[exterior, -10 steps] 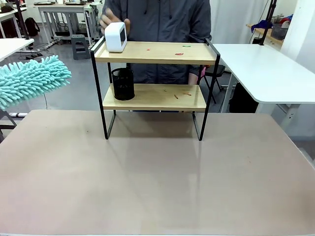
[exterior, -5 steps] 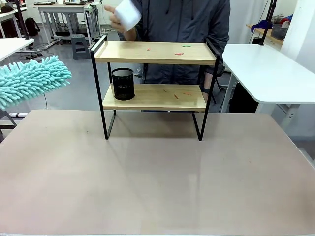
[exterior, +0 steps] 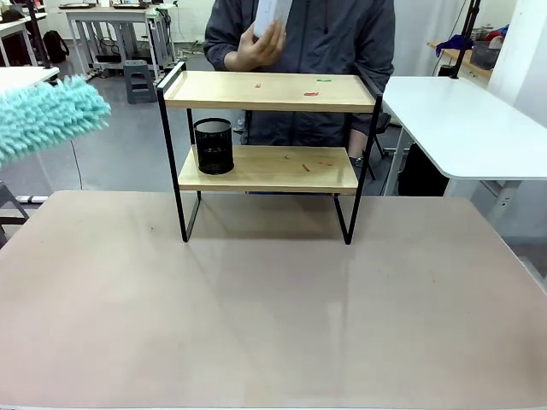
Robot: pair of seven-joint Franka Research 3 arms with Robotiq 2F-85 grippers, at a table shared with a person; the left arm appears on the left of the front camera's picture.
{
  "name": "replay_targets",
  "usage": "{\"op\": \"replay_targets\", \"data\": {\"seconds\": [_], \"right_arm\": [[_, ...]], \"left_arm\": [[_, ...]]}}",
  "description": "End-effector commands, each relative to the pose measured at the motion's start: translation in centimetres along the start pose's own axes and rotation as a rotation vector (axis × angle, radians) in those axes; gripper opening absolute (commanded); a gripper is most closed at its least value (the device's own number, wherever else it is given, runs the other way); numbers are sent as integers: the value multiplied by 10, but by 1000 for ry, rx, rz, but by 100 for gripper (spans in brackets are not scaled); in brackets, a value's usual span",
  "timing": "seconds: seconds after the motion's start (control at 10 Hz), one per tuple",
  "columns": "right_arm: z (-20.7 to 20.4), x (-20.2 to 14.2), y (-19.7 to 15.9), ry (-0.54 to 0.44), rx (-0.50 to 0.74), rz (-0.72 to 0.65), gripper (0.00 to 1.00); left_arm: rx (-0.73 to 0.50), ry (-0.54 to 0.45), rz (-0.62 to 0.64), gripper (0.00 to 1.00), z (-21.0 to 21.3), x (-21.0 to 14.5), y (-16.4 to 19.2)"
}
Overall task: Clean the shelf.
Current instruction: Clean the specific tier of the Shelf with the Duster once objects are removed.
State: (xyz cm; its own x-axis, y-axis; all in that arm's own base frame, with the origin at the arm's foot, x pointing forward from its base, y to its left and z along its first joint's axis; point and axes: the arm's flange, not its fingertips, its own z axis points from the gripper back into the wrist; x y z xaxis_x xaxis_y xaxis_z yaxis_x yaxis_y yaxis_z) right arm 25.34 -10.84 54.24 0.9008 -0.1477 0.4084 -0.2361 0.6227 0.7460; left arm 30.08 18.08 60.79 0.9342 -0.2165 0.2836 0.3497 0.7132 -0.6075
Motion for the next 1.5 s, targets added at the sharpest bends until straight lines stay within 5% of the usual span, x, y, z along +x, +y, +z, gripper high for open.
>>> {"op": "replay_targets", "data": {"seconds": [0.0,0.3,0.6,0.7,1.2,1.4], "right_arm": [[0,2,1,-9,20,24,100],[0,2,1,-9,20,24,100],[0,2,1,-9,20,24,100],[0,2,1,-9,20,24,100],[0,2,1,-9,20,24,100],[0,2,1,-9,20,24,100]], "left_arm": [[76,-60,67,13,36,37,-66],[-47,-113,220,13,8,90,-164],[-63,-101,150,13,-80,118,-228],[-48,-84,210,13,-22,112,-207],[-50,-91,225,13,-24,109,-202],[87,-137,120,13,-64,127,-226]]}}
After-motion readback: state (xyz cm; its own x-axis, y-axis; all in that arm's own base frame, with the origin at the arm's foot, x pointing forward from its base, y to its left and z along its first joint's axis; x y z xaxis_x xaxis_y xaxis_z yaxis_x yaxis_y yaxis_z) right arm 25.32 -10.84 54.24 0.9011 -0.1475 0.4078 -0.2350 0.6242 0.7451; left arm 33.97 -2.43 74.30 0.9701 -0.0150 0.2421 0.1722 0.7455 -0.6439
